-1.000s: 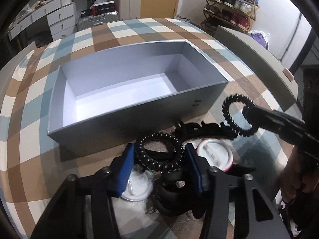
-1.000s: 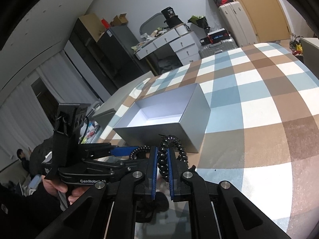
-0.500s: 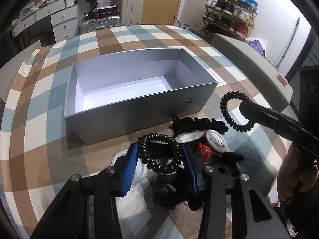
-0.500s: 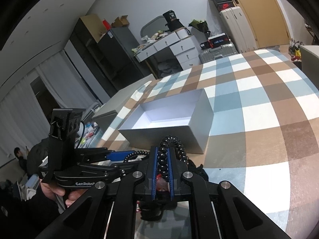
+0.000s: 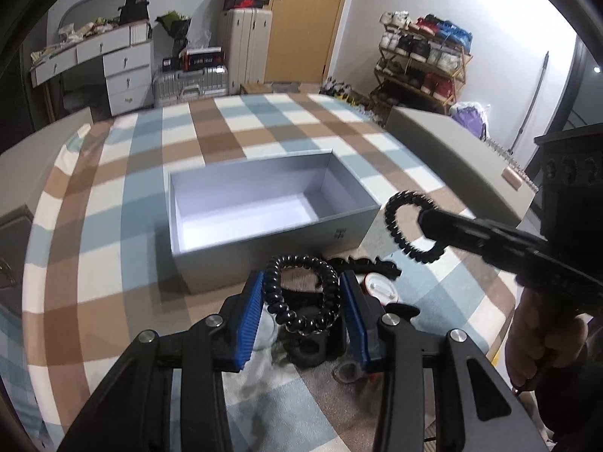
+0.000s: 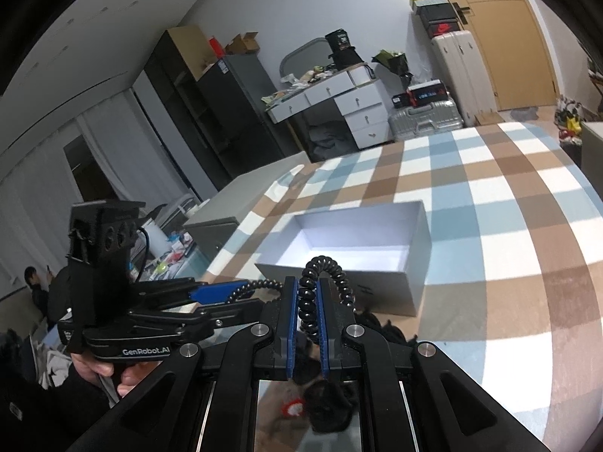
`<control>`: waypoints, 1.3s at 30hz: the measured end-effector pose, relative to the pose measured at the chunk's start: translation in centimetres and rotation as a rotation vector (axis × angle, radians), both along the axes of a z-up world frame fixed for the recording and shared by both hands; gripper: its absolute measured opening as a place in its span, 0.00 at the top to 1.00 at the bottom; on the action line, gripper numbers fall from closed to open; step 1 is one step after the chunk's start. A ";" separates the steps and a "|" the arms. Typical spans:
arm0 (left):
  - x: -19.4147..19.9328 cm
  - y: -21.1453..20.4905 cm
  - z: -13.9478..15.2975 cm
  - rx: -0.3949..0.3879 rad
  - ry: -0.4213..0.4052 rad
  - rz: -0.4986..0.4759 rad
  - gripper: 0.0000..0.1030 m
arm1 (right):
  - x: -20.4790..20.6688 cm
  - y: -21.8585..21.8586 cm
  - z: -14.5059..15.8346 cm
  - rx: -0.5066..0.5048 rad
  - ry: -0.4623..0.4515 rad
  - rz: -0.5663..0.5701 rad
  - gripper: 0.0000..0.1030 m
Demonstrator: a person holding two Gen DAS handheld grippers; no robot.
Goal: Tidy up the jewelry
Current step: 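Carry the bracelets with the right gripper over the grey box and lower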
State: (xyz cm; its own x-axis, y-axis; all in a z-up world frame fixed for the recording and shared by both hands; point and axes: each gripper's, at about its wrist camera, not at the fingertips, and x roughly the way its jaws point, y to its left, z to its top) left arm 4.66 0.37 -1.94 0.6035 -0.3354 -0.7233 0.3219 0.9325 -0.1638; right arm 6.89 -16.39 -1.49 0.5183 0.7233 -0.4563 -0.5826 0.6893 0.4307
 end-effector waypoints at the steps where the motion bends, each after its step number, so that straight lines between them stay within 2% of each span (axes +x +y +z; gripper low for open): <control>1: 0.1 0.1 0.2 -0.007 -0.009 -0.001 0.66 | 0.1 0.2 0.2 -0.003 -0.004 0.000 0.91; 9: 1.7 1.1 1.3 -0.042 -0.062 0.009 0.66 | 2.0 1.5 1.4 -0.001 -0.021 0.004 0.91; 23: 6.5 2.0 1.3 -0.097 -0.065 0.006 0.66 | 7.5 3.3 1.4 0.018 -0.001 0.020 0.91; 39: 10.1 2.0 -1.6 -0.090 0.046 0.001 0.66 | 11.6 4.7 -1.8 0.007 0.120 0.047 0.89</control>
State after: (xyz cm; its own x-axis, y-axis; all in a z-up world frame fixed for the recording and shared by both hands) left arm 14.71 2.34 -3.49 0.5710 -0.3997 -0.7171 0.3115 0.9137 -0.2612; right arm 18.50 -11.74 -3.27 0.4256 0.7491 -0.5076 -0.5587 0.6588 0.5038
